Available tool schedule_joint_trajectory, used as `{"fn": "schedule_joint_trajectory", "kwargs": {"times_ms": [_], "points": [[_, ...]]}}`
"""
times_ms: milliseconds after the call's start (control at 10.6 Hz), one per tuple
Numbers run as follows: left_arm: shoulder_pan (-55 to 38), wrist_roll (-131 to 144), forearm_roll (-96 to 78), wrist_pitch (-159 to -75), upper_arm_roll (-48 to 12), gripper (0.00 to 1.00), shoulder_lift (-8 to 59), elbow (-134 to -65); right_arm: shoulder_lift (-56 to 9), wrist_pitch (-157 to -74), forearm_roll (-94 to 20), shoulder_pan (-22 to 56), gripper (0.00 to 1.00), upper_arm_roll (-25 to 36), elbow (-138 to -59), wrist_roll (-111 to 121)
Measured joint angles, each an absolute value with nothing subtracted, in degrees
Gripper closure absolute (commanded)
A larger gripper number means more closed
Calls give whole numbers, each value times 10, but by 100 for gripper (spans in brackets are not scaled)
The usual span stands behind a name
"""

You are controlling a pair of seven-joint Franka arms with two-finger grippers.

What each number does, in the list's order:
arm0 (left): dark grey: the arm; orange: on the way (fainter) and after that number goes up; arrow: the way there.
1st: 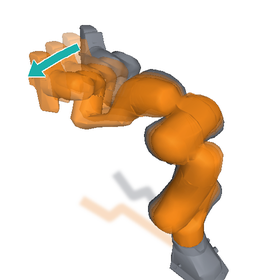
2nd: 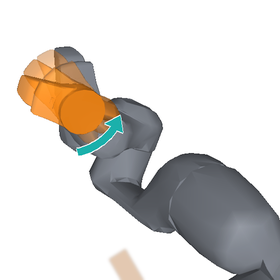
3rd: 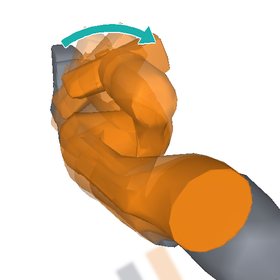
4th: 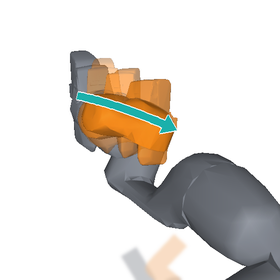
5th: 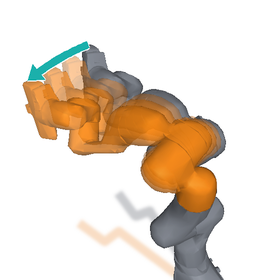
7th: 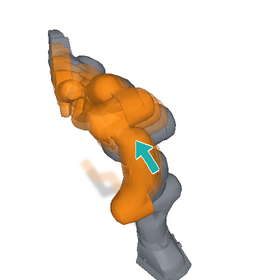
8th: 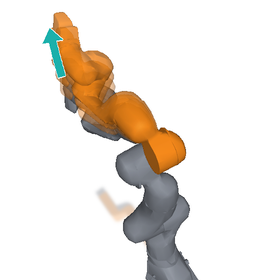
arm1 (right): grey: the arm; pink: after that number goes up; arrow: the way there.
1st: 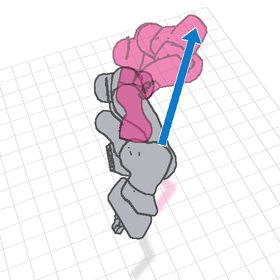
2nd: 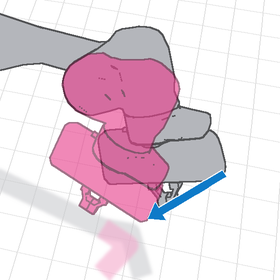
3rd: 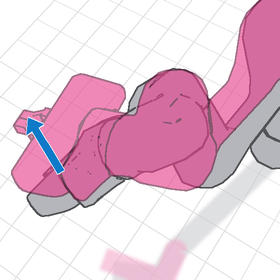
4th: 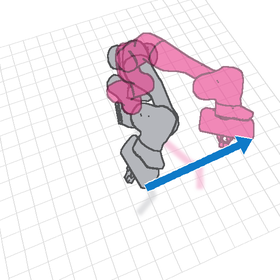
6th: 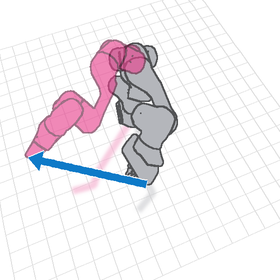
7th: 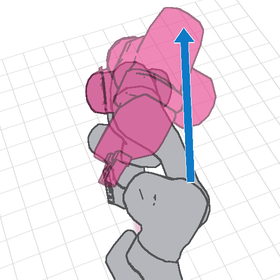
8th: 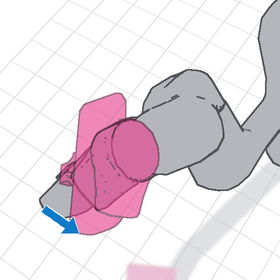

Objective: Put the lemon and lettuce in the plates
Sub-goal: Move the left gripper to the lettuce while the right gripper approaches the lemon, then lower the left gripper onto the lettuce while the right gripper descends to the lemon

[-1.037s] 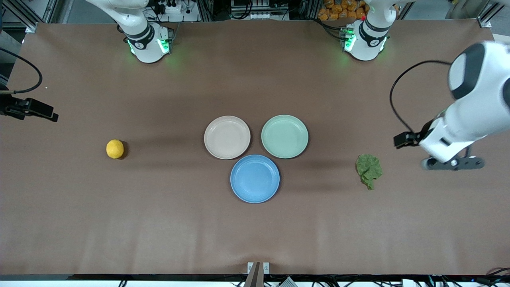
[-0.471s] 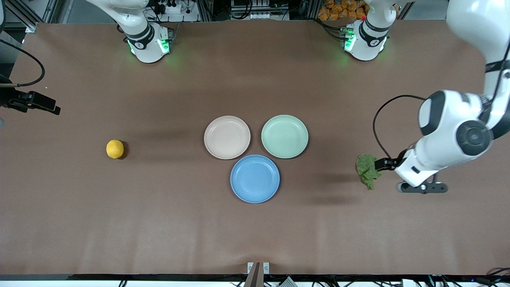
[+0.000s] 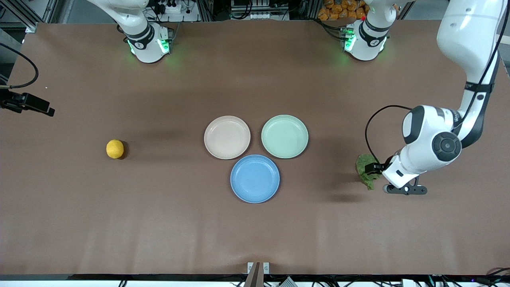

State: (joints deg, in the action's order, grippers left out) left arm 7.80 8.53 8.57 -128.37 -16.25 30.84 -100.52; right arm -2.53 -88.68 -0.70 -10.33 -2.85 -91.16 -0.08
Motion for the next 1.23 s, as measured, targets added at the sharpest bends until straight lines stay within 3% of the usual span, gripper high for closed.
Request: {"fn": "schedule_joint_trajectory", "kwargs": {"times_ms": [754, 848, 1131, 1225], "points": [[77, 88, 106, -1311, -161, 4, 382, -1007, -26, -919, -7, -103, 0, -31, -964, 7], [76, 89, 115, -1315, -161, 13, 388, -1007, -26, -934, -7, -103, 0, -31, -978, 14], [73, 95, 137, -1327, -161, 64, 408, -996, -26, -1060, -8, -103, 0, -31, -1076, 22], [71, 98, 141, -1326, -162, 90, 409, -992, -27, -1103, -8, -103, 0, -31, -1116, 23]]}}
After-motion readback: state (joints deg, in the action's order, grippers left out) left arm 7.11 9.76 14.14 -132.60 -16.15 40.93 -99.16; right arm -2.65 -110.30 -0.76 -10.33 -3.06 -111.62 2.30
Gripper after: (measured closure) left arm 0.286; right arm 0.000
